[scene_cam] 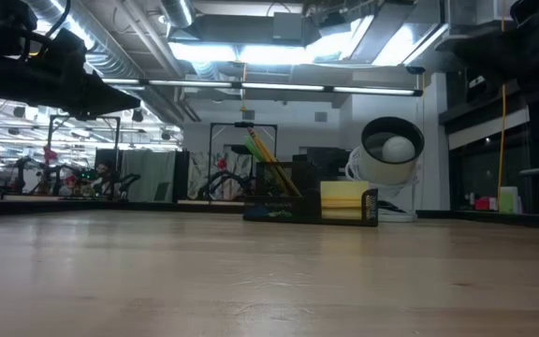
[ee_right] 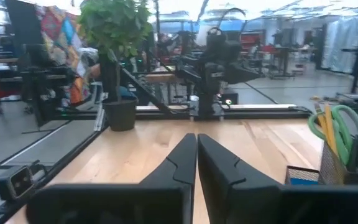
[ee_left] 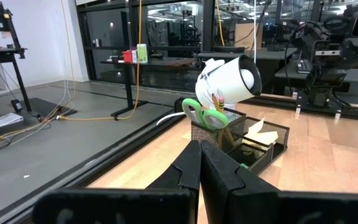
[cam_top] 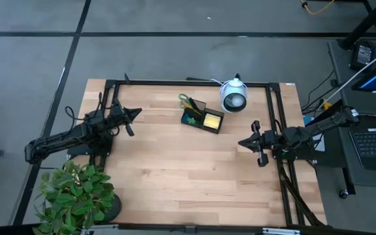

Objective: Pick and place office supplies into organizer
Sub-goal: Return to Home Position

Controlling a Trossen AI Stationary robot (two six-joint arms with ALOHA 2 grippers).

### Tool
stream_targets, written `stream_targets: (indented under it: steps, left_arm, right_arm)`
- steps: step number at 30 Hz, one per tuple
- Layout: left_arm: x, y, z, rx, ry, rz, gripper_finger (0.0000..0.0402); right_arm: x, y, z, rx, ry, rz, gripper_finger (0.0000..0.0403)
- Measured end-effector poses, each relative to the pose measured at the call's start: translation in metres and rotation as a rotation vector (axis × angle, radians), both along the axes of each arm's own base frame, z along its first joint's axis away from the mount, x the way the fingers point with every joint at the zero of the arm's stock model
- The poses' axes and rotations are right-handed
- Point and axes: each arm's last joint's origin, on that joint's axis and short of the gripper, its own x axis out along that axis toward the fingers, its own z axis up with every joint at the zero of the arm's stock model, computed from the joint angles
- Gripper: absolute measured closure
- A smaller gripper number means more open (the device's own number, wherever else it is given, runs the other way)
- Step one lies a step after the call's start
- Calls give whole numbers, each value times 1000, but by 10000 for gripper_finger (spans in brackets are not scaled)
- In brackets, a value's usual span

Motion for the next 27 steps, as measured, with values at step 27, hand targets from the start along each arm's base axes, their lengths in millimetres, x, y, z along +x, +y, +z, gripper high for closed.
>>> stream_targets:
  steps: [27]
  left_arm:
    - [0, 0, 0, 0, 2, 0, 400]
  right_arm:
    - [-19, -18, -7, -15, 30, 144, 382]
